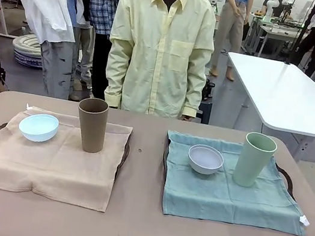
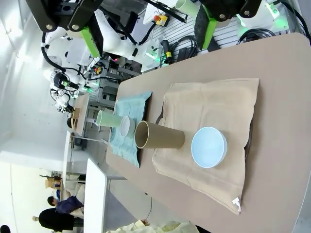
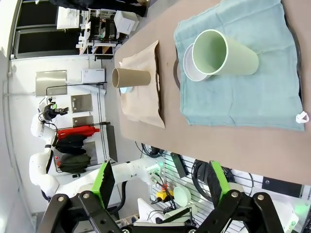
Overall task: Set up a tray with a mat and arrange the tableware.
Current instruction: Place the Picnic Bowl and Reusable plastic cup back onto the Handle tray in front of the human's position.
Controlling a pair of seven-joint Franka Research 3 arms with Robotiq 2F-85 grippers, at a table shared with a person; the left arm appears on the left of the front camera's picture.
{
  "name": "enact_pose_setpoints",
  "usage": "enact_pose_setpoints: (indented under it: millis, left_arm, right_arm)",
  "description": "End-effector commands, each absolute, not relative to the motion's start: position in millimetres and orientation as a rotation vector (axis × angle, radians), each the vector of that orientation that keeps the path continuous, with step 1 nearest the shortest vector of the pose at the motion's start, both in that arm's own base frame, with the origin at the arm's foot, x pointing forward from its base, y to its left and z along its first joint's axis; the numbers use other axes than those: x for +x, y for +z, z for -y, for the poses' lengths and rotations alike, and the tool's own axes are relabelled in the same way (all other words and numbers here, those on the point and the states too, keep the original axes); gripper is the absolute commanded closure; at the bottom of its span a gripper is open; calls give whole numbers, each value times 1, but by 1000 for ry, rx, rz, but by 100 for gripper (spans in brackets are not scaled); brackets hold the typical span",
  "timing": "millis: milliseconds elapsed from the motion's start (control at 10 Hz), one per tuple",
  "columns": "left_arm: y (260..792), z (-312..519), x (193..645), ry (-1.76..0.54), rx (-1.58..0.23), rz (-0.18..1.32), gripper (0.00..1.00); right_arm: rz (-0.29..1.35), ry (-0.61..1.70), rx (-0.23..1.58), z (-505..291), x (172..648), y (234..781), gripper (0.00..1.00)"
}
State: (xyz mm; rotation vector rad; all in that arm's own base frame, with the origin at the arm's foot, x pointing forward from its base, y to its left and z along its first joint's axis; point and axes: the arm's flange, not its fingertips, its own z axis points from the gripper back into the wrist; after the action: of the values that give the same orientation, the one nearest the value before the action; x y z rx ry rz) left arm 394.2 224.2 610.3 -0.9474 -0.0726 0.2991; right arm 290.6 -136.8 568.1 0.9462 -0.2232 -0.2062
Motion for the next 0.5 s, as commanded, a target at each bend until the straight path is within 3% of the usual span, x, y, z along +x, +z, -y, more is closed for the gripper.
enact_pose_setpoints:
  millis: [0,400]
  left_arm:
    - [613,-223,394,297,-954,95,0]
    - [613,-223,394,297,-954,95,0]
  right_arm:
    - [226,-193,961,138,292,567,0]
    - [226,-193,961,138,292,567,0]
